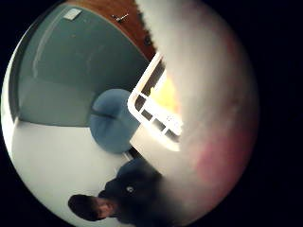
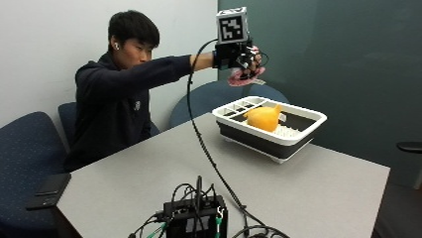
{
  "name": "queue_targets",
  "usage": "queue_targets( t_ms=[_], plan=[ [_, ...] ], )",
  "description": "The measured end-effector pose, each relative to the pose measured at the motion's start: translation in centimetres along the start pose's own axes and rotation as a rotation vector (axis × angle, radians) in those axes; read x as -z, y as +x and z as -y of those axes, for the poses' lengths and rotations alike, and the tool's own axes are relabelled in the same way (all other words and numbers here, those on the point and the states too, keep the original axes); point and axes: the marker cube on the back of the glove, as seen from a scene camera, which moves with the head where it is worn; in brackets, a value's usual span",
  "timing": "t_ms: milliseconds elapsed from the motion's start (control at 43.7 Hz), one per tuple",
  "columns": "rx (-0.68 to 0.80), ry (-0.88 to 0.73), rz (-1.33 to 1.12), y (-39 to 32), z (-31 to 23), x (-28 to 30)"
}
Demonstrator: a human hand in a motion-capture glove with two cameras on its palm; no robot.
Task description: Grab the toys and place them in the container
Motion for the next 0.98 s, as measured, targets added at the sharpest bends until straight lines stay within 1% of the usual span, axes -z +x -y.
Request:
queue_targets(
  t_ms=[23, 46, 137, 297, 412, 481, 618, 732, 870, 984],
  plan=[
    [-0.060, 0.001, 0.049, -1.2, 0.6, -0.5],
    [-0.087, 0.002, 0.073, -2.2, 1.1, -1.1],
    [-0.074, -0.004, 0.090, -3.8, 2.4, -3.4],
    [-0.131, -0.039, 0.157, -2.9, 4.1, -7.4],
    [-0.132, -0.094, 0.205, -2.5, 4.2, -9.0],
    [-0.115, -0.092, 0.215, -2.5, 4.0, -9.3],
    [-0.089, -0.045, 0.228, -2.0, 3.1, -8.7],
    [-0.075, 0.032, 0.261, -1.3, 1.7, -7.7],
    [-0.055, 0.171, 0.329, 0.0, -1.3, -6.5],
    [-0.007, 0.281, 0.377, 0.3, -4.6, -6.4]
  ],
)
